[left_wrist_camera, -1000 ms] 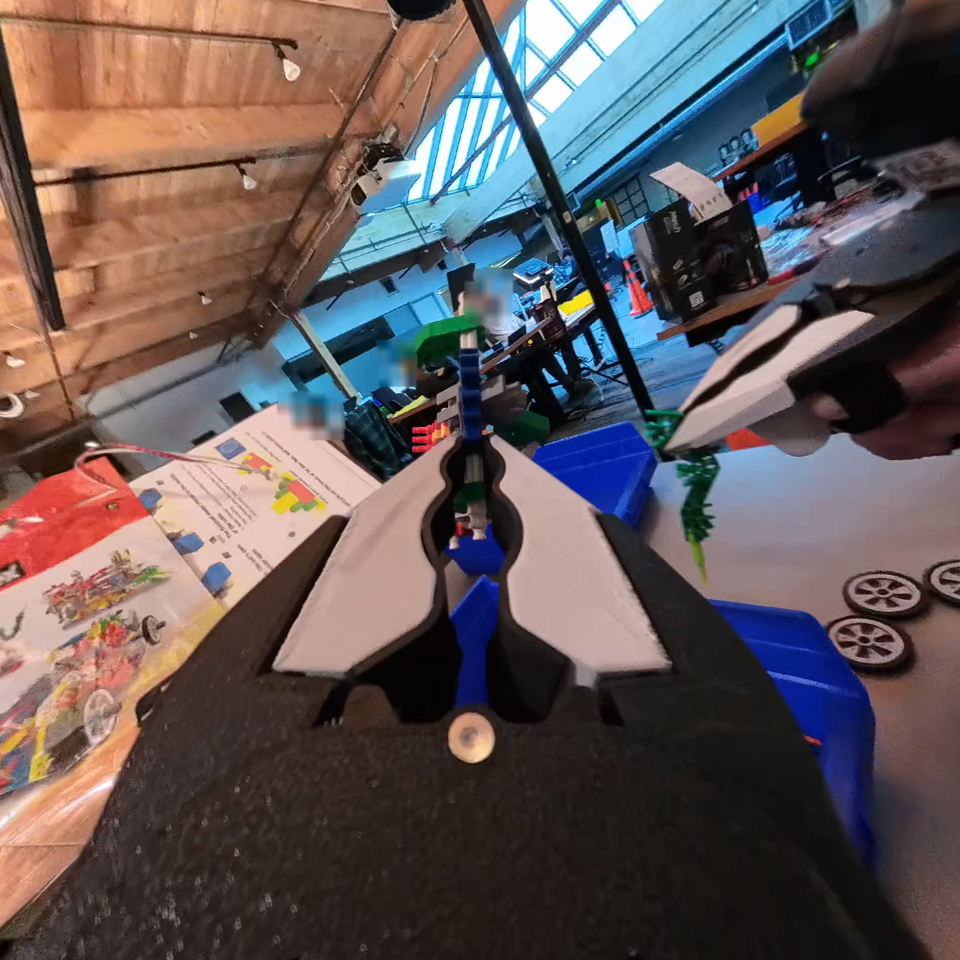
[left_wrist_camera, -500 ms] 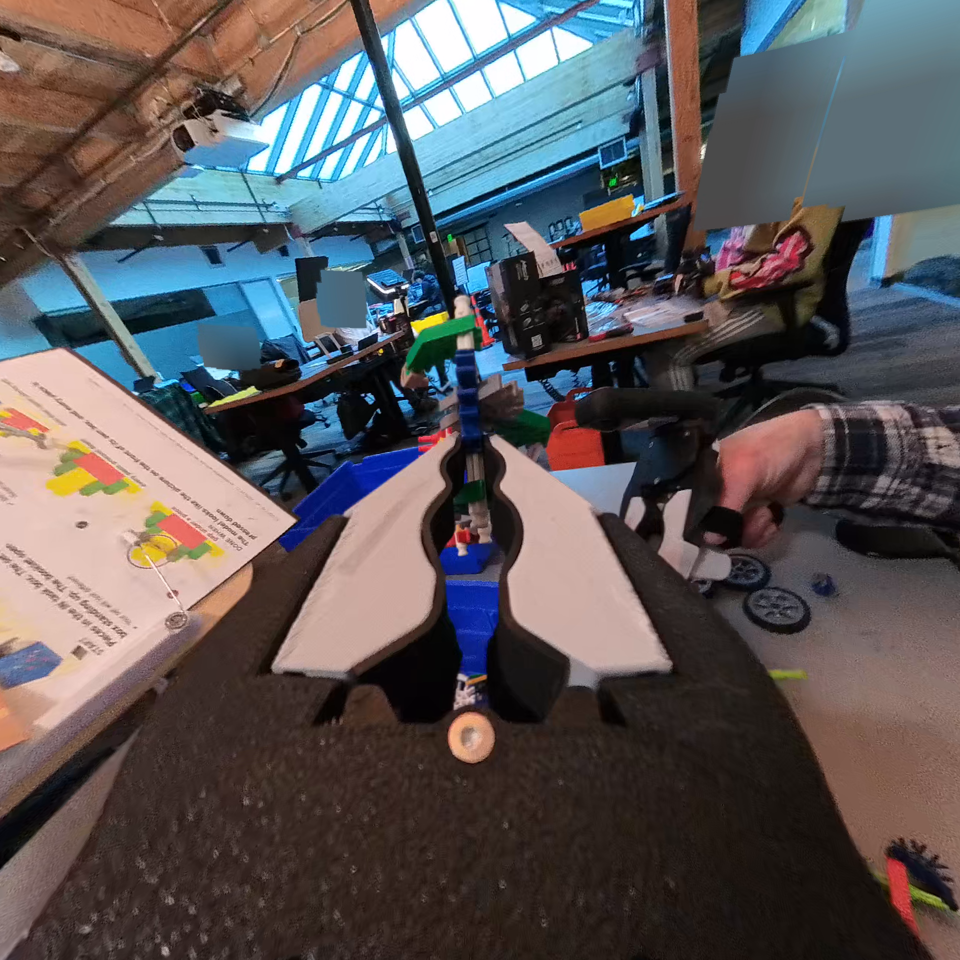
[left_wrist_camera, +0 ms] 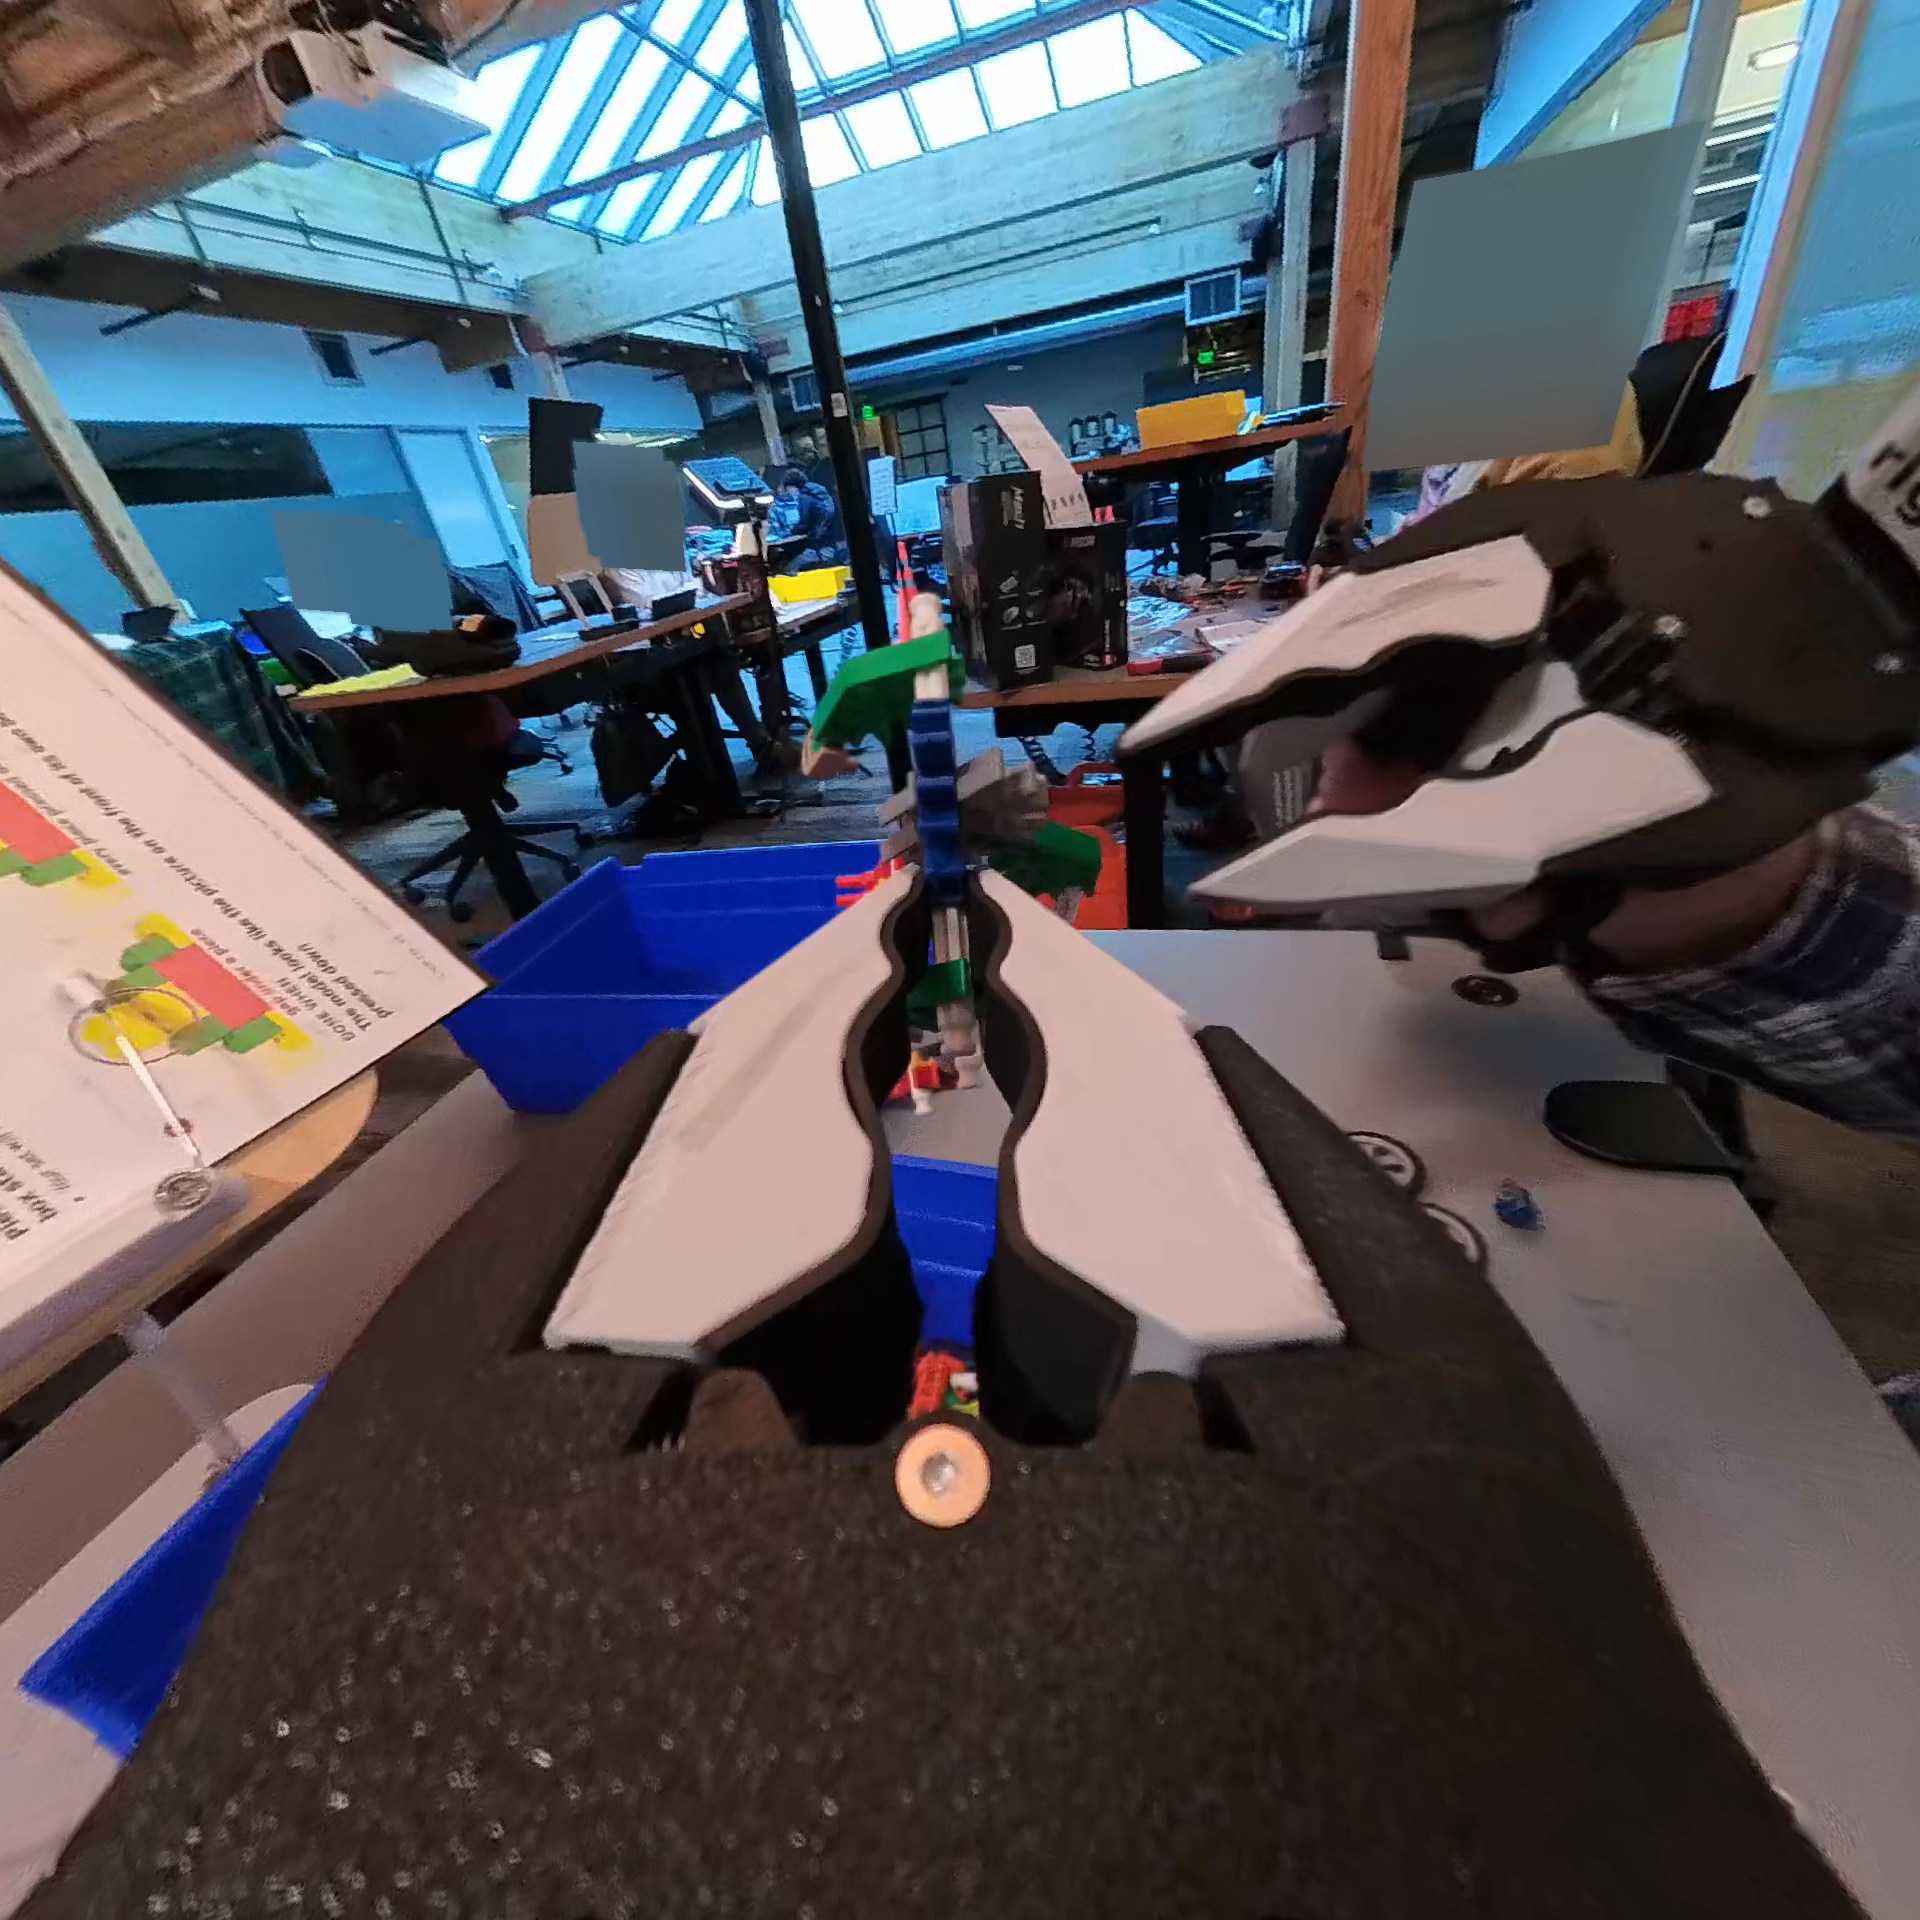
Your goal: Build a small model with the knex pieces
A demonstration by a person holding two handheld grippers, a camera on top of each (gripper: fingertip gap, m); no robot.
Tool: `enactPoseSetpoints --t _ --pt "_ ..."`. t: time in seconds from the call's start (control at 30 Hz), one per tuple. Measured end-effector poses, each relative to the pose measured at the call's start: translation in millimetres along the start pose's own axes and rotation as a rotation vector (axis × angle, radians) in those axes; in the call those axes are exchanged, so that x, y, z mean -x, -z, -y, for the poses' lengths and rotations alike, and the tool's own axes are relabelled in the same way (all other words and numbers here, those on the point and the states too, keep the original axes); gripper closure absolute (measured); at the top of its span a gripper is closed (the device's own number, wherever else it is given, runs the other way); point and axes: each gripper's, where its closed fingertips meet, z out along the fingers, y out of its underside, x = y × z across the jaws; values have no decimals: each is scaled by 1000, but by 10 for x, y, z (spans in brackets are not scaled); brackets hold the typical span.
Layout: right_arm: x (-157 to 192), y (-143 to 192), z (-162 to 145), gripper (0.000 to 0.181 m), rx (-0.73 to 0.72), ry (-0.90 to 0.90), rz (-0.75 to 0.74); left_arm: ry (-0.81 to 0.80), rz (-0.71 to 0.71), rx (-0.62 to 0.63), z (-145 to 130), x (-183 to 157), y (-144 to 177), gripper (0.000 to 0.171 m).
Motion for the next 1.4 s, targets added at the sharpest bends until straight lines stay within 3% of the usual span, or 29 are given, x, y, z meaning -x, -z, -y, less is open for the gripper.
enactPoseSetpoints --t 0.13,0.27,0.5,0.6,0.77,0.87,1.1,1.23,1.4 --pt "-18 -189 40 173 29 120 -76 13 -35 6 45 -131 -36 168" --pt "-70 -226 39 176 31 149 -124 38 -15 30 52 -112 -37 168" --pt "-2 -156 104 176 -153 -529 281 35 -79 79 114 -235 5 164" --pt "23 -158 70 174 -172 -680 366 33 -77 97 86 -230 -3 161" --pt "106 -164 24 176 -208 -895 499 78 -141 73 144 -283 30 140" --pt "134 -190 -16 176 -211 -923 506 76 -151 106 87 -274 35 137" --pt "-4 -146 -34 178 -266 -978 472 71 -166 27 304 -160 277 126" --pt "-96 -79 2 178 -317 -1013 473 31 -196 104 192 -189 324 120" --pt "-72 -93 18 177 -293 -921 409 50 -253 101 139 -325 219 121"
